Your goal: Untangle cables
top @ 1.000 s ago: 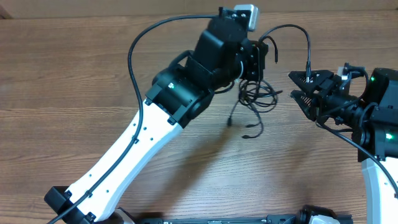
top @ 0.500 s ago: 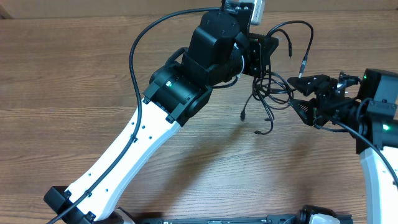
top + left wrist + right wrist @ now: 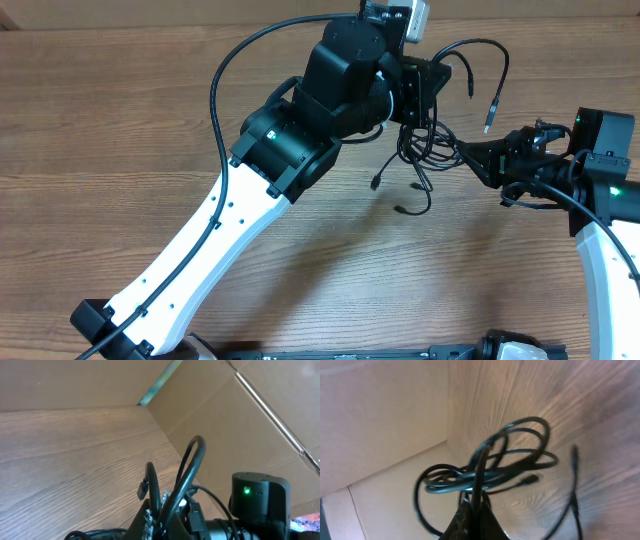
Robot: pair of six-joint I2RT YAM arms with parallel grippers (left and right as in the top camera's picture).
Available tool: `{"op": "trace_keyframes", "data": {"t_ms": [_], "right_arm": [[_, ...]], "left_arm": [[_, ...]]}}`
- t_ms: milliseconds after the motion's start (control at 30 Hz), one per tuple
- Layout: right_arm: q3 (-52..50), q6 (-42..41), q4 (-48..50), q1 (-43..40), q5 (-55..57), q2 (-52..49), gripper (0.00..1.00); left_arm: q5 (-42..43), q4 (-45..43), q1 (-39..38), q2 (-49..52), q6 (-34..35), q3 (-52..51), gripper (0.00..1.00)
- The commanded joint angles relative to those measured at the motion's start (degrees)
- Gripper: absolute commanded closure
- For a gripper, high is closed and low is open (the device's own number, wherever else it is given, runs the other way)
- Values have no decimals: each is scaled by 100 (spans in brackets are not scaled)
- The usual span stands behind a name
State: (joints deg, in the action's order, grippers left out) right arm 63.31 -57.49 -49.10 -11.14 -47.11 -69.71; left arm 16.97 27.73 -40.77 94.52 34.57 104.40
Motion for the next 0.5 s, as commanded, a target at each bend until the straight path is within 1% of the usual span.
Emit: {"op": "trace_keyframes", "data": {"t_ms": [0, 100, 267, 367, 467], "right_arm": [[94, 304, 319, 20, -11, 52, 96], [94, 763, 975, 20, -332, 138, 96], [94, 1008, 1552, 20, -374, 393, 96], [94, 1005, 1646, 20, -282, 544, 96], [94, 1005, 1464, 9, 28, 654, 96]], "left_arm": [[42, 26, -11, -98, -81, 76, 96], [44, 85, -11, -98, -101, 76, 96], [44, 98, -11, -98, -118, 76, 96], [44, 98, -11, -98, -116, 76, 96], [44, 96, -2, -98, -114, 76, 96]]}}
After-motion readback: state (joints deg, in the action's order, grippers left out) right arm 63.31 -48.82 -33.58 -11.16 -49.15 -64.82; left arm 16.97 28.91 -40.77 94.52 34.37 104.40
